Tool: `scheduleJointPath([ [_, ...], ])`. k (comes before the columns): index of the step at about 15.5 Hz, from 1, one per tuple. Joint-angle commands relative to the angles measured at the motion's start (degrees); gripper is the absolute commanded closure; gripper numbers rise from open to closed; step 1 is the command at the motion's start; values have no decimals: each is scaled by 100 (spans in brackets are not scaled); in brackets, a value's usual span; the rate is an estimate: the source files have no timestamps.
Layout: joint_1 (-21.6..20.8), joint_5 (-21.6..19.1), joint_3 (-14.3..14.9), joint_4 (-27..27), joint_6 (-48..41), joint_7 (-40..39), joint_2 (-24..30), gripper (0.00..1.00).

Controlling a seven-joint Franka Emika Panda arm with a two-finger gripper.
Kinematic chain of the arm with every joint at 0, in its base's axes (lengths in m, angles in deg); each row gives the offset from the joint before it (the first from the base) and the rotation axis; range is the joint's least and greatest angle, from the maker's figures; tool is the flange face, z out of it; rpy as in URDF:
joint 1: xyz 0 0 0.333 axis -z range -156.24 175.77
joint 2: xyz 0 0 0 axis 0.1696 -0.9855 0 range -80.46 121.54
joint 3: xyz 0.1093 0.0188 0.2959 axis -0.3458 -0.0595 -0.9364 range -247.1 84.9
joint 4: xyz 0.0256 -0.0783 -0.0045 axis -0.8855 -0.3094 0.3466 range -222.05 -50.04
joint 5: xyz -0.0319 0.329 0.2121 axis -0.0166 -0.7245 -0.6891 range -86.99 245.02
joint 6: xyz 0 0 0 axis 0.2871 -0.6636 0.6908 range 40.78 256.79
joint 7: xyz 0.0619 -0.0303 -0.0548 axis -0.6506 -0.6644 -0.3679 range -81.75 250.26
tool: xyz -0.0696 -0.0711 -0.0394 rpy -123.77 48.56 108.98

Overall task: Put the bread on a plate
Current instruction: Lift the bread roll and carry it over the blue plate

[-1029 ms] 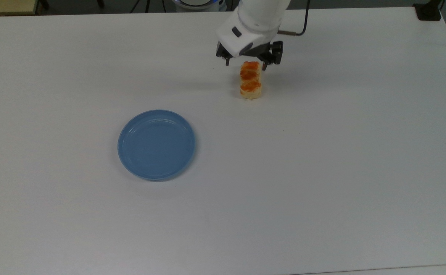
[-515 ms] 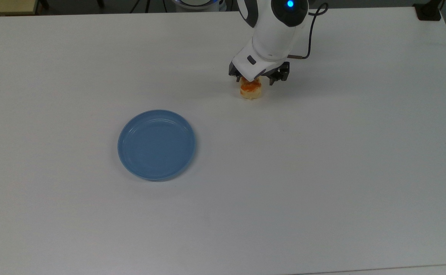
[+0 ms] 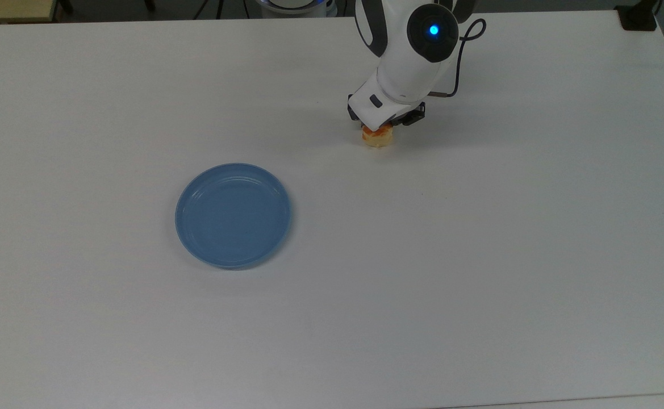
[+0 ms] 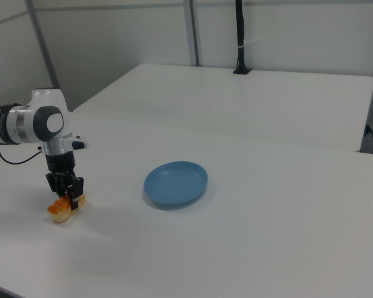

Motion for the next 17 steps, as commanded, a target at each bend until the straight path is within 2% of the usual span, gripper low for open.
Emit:
scheduleJointPath([
  [1,83,109,48,-38,37,-225,252,74],
  [4,276,117,179,356,-157,-848,349,73],
  [7,557,126,574,954,-148,-1604,305,70],
  [10,1153,152,664,1342,-17,-2115,226,62],
  [14,1551,319,672,1974,388,-2169,-624,57],
  [17,1665,539,672,2134,668,-2134,-1092,52],
])
